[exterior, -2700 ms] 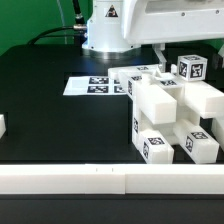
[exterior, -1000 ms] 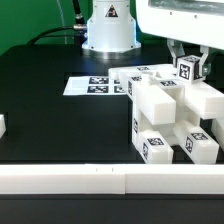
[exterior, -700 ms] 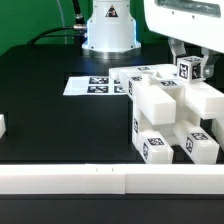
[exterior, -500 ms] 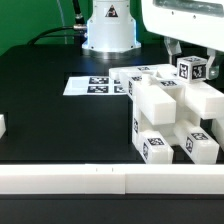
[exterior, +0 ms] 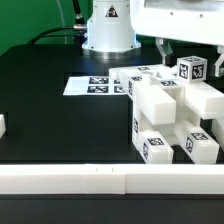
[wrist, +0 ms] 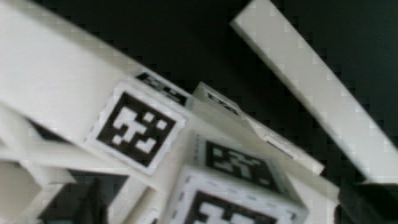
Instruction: Assemble chair
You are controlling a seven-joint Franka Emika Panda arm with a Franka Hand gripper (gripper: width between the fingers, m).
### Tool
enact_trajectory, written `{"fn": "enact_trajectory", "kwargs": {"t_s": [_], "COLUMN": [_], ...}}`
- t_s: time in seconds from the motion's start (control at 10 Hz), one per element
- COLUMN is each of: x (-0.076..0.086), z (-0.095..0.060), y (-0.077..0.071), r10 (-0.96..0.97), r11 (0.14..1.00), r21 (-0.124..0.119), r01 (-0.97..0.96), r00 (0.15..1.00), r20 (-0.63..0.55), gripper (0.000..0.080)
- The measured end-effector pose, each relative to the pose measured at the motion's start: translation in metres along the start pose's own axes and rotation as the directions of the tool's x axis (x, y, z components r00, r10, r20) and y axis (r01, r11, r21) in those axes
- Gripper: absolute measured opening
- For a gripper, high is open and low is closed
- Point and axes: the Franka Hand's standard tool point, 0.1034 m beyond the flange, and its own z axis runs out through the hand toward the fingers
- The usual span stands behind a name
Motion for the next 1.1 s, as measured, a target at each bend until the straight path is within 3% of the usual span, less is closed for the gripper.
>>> {"fn": "enact_trajectory", "kwargs": {"t_s": [0.3, 0.4, 0.7, 1.0, 1.1], "x": [-0.0011, -0.0018, 0.0, 0.0015, 0.0027], "z": [0.0002, 0.0005, -0.0002, -0.0006, -0.0006], "y": [-0.0006, -0.0009, -0.0002, 0.001, 0.0021], "r10": [-0.252, -0.365, -0.573, -0.727, -0.755], "r11": [0.968, 0.931, 0.819, 0.686, 0.654], "r21": [-0.011, -0.025, -0.032, -0.061, -0.06], "r01": [0.252, 0.365, 0.573, 0.726, 0.754], "r00": [0.968, 0.931, 0.819, 0.687, 0.656], "r20": [-0.004, -0.006, -0.003, 0.006, 0.008], "gripper": [0.0649, 0.0649, 0.0649, 0.0649, 0.0527]}}
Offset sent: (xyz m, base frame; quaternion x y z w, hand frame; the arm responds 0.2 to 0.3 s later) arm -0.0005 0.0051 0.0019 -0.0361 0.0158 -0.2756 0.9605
